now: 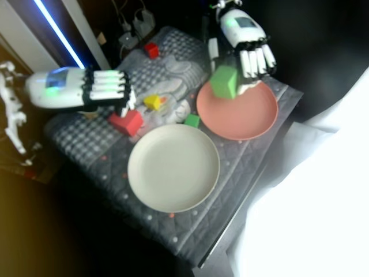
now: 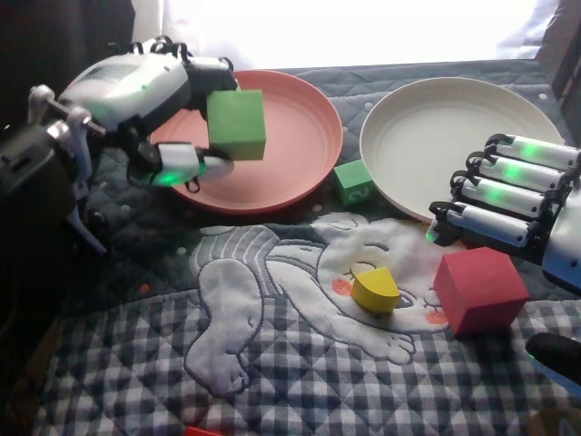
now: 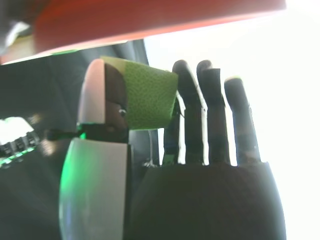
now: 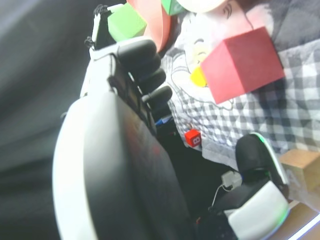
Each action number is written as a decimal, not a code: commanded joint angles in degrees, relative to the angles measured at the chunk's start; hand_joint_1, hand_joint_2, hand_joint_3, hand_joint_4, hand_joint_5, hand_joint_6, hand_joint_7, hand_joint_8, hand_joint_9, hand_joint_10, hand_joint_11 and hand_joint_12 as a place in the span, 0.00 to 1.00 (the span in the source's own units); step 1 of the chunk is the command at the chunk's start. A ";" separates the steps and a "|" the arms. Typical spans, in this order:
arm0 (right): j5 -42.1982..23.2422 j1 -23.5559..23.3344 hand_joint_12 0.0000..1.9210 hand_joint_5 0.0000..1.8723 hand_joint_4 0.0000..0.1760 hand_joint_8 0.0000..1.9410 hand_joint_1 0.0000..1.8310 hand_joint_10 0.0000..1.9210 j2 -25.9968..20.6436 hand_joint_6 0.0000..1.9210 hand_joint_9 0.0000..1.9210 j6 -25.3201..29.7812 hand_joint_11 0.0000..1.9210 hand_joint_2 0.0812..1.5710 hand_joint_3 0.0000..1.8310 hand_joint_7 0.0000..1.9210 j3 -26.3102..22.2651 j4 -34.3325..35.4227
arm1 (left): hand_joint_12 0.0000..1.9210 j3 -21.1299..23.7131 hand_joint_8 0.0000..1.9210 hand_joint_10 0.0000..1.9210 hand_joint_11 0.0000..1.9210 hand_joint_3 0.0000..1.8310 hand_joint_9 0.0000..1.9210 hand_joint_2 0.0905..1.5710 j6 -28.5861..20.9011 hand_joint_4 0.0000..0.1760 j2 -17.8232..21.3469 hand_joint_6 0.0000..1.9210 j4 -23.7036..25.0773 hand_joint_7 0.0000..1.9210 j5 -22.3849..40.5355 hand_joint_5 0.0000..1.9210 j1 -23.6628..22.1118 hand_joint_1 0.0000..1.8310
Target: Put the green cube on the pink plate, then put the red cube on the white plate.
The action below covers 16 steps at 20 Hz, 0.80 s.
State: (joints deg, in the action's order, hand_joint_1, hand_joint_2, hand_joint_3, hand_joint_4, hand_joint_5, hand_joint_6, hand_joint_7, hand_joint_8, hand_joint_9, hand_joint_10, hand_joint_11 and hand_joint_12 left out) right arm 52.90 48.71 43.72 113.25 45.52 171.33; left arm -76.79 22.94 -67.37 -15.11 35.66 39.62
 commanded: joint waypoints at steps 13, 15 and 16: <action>6.76 -0.61 0.89 0.03 0.00 0.38 0.50 0.55 0.36 0.47 0.00 -0.07 0.00 0.29 0.44 0.09 0.51 1.08 | 0.07 -2.38 0.00 0.00 0.00 0.00 0.00 0.64 -0.15 0.61 -0.55 0.00 -6.57 0.00 4.64 0.05 -0.75 0.45; 6.76 -0.61 0.88 0.02 0.00 0.39 0.51 0.55 0.30 0.47 0.00 -0.07 0.00 0.30 0.44 0.08 0.52 1.08 | 0.00 -1.39 0.00 0.00 0.00 0.00 0.00 0.62 -0.15 0.78 0.27 0.00 -6.88 0.00 6.34 0.00 -0.27 0.44; 6.76 -0.61 0.91 0.01 0.00 0.43 0.51 0.59 0.25 0.51 0.00 -0.07 0.00 0.29 0.45 0.08 0.51 1.08 | 0.00 -0.98 0.00 0.00 0.00 0.00 0.00 0.62 -0.15 0.84 0.59 0.00 -6.98 0.00 7.13 0.00 -0.05 0.44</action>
State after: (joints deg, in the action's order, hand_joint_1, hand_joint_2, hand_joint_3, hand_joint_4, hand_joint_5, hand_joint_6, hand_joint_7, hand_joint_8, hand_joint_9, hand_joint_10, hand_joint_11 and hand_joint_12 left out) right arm 52.97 48.71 44.07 113.25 45.93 171.33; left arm -77.65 22.94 -66.89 -22.61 35.27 39.94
